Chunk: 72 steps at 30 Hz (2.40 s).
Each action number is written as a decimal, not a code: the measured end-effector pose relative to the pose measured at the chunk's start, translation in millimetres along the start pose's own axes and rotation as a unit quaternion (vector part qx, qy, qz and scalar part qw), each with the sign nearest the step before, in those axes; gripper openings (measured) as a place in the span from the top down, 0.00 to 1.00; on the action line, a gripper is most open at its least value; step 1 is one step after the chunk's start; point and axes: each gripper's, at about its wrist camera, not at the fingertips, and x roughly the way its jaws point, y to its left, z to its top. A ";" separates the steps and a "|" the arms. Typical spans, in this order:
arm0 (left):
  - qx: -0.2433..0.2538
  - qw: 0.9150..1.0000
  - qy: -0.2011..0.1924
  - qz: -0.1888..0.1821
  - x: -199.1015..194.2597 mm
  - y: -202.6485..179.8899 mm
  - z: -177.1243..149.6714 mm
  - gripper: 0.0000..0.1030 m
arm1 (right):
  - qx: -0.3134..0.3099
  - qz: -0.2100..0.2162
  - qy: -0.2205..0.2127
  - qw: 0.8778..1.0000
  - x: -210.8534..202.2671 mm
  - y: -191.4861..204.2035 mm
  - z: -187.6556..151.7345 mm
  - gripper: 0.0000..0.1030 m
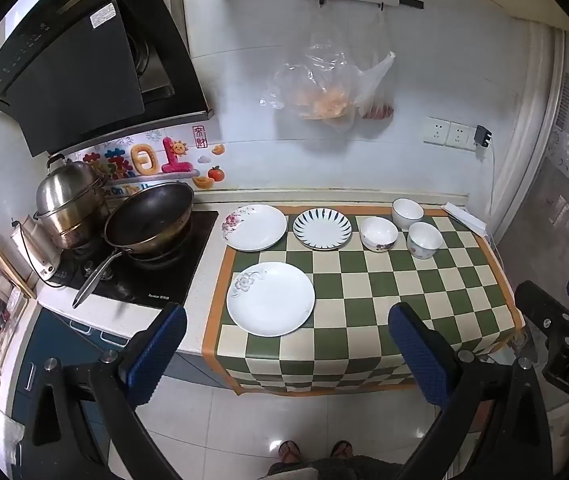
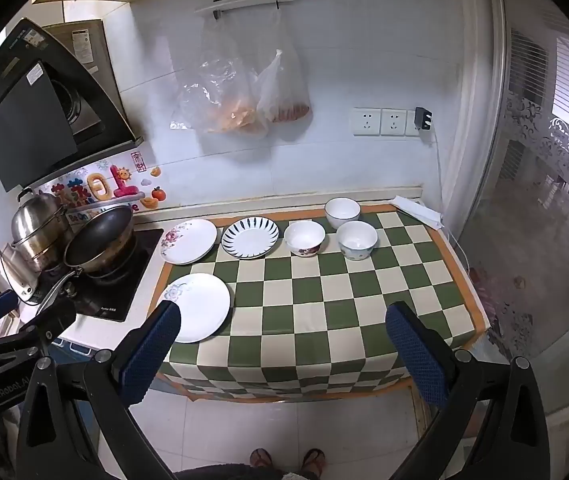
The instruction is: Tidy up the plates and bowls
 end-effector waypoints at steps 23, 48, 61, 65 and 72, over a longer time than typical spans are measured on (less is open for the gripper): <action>0.002 1.000 0.006 0.007 3.8 5.7 1.3 0.00 | 0.007 0.011 0.005 1.000 7.8 -0.4 -2.1 0.00; 0.000 1.000 0.007 0.004 4.7 6.5 3.1 0.00 | 0.007 0.009 0.004 1.000 5.8 5.1 -1.6 0.00; -0.001 1.000 0.004 0.001 8.0 1.8 10.5 0.00 | 0.006 0.007 0.003 1.000 6.1 7.8 -0.2 0.00; -0.002 1.000 0.003 0.000 8.2 2.4 13.5 0.00 | 0.005 0.007 0.003 1.000 6.4 7.6 0.0 0.00; -0.002 1.000 0.003 0.000 7.7 3.0 12.0 0.00 | 0.005 0.006 0.003 1.000 6.8 7.7 0.4 0.00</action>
